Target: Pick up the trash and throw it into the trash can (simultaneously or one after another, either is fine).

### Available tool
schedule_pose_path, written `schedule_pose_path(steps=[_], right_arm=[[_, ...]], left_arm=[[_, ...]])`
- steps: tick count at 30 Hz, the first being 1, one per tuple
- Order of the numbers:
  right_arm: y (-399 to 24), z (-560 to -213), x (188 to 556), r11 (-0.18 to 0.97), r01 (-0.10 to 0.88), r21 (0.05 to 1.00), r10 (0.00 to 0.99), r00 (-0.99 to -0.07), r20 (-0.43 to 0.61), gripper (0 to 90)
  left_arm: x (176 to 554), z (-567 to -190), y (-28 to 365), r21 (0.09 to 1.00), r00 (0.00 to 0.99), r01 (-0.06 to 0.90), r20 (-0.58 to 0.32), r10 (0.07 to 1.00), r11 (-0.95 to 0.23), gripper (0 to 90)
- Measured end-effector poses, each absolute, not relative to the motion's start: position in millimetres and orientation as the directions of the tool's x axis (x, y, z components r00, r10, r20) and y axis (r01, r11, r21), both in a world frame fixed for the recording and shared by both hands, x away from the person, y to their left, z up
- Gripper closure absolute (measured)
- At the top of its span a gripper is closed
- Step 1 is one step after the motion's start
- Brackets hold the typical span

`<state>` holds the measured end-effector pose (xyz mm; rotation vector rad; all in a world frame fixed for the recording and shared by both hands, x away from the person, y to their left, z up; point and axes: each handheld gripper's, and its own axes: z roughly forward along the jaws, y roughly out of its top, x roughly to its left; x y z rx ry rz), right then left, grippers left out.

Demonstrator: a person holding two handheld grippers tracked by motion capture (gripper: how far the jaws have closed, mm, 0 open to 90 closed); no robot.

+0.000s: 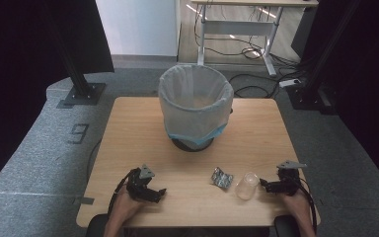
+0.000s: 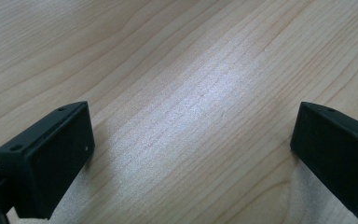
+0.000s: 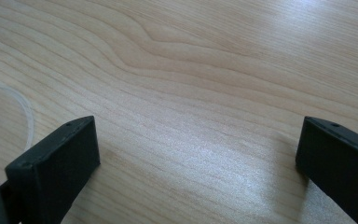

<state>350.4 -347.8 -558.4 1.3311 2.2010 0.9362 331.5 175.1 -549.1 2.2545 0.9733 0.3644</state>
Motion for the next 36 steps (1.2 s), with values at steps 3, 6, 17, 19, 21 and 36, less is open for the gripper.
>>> schedule_pose_path(steps=[3,6,17,19,21,36], right_arm=[[-348,-558,350,0.321,0.616,0.719,0.885,-0.466,0.003,0.0],[-347,-558,350,0.319,0.617,0.719,0.887,-0.462,0.004,0.0],[-346,-558,345,0.332,0.610,0.720,0.876,-0.482,0.004,0.0],[-346,-558,344,0.333,0.609,0.720,0.876,-0.482,0.003,0.0],[-346,-558,343,0.332,0.611,0.718,0.877,-0.481,0.004,0.0],[-341,-544,330,0.349,0.586,0.731,0.849,-0.528,0.018,0.0]], left_arm=[[332,-549,175,0.661,0.682,0.550,-0.002,0.731,-0.511,0.0],[332,-549,177,0.661,0.677,0.554,-0.003,0.736,-0.506,0.0],[332,-549,197,0.661,0.633,0.582,-0.003,0.774,-0.474,0.0],[332,-549,197,0.661,0.632,0.582,-0.003,0.775,-0.473,0.0],[332,-549,196,0.661,0.630,0.584,-0.003,0.777,-0.472,0.0],[332,-549,195,0.662,0.620,0.590,-0.005,0.785,-0.462,0.0]])
